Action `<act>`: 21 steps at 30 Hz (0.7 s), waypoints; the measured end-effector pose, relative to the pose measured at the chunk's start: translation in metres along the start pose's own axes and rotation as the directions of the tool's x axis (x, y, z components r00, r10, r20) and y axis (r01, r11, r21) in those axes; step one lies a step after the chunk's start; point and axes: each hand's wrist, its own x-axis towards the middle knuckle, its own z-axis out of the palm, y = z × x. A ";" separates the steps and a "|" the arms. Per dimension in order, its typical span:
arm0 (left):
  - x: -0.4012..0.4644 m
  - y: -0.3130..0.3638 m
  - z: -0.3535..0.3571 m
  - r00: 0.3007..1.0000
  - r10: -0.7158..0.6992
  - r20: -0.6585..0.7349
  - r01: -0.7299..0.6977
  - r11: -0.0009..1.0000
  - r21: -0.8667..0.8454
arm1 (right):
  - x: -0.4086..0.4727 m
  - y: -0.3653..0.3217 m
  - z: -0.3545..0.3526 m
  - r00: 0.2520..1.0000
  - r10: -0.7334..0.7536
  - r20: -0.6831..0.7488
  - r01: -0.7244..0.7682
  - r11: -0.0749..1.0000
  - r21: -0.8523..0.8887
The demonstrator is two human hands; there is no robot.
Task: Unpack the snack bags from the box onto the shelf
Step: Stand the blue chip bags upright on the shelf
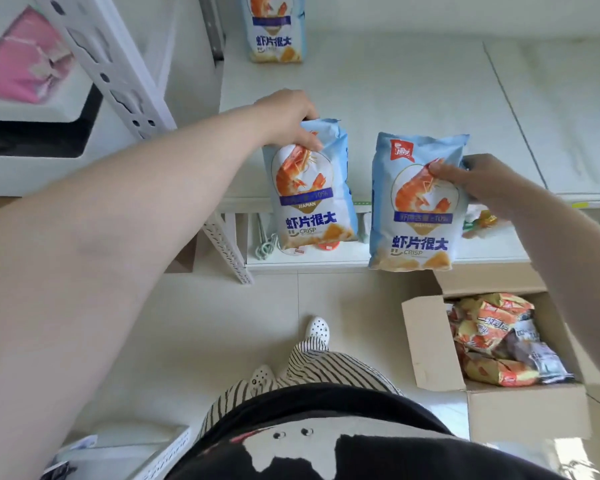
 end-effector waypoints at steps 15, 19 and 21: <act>0.097 -0.018 -0.006 0.988 -0.139 -0.067 0.144 0.986 0.080 | 0.121 -0.051 0.000 0.992 0.123 0.026 -0.125 0.988 0.085; 0.102 -0.027 0.016 0.880 -0.296 -0.372 0.284 0.955 -0.089 | 0.131 -0.059 0.010 0.985 0.150 -0.087 -0.134 0.977 0.169; 0.091 -0.029 0.035 0.743 -0.497 -0.447 0.405 0.867 -0.290 | 0.132 -0.054 0.014 0.985 0.149 -0.087 -0.132 0.975 0.180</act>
